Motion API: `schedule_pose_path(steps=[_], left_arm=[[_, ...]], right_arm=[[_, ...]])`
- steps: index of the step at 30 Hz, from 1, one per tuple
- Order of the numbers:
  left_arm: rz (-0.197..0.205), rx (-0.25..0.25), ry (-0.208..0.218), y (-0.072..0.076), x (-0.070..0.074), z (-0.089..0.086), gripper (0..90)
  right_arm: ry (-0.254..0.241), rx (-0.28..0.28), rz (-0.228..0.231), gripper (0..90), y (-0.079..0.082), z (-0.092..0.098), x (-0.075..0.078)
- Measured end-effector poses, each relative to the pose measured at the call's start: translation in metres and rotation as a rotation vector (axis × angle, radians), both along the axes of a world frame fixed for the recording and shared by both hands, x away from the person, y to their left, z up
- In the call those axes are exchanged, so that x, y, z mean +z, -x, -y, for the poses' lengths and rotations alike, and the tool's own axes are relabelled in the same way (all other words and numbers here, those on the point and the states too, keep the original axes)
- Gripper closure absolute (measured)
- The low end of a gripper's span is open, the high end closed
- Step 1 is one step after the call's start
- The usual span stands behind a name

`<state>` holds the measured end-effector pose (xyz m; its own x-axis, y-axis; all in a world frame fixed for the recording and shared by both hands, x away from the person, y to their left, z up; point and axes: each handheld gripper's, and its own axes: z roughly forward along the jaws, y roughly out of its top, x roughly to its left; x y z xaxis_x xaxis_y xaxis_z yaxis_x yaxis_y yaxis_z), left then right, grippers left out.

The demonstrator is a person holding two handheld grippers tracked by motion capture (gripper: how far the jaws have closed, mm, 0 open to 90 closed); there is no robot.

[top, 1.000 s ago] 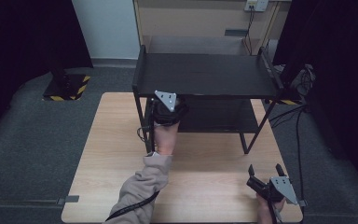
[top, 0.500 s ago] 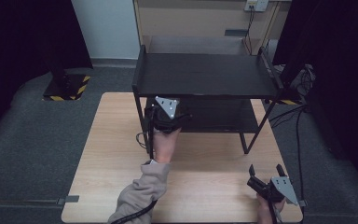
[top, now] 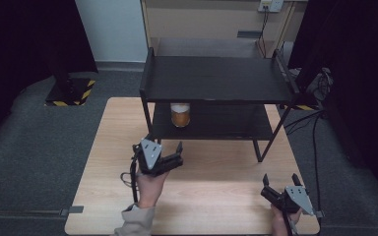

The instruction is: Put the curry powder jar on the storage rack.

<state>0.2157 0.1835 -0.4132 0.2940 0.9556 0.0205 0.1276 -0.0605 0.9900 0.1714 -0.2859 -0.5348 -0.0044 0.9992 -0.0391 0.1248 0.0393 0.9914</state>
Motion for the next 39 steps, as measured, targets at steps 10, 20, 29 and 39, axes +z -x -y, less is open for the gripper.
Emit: schedule_pose_path(steps=[10,20,29,39], left_arm=[[-0.060,0.031,-0.028,0.018,-0.041,-0.071,0.0],[-0.178,0.133,0.022,0.017,-0.081,-0.123,0.0],[-0.209,0.141,0.065,0.016,-0.090,-0.135,0.0],[-0.224,0.141,0.060,0.016,-0.089,-0.134,0.0]], right_arm=[[0.020,-0.009,-0.021,0.5,-0.001,-0.003,0.003],[0.035,-0.018,-0.034,0.5,-0.003,-0.006,0.004],[0.036,-0.020,-0.034,0.5,-0.002,-0.006,0.004],[0.025,-0.030,-0.027,0.5,0.000,-0.006,0.003]])
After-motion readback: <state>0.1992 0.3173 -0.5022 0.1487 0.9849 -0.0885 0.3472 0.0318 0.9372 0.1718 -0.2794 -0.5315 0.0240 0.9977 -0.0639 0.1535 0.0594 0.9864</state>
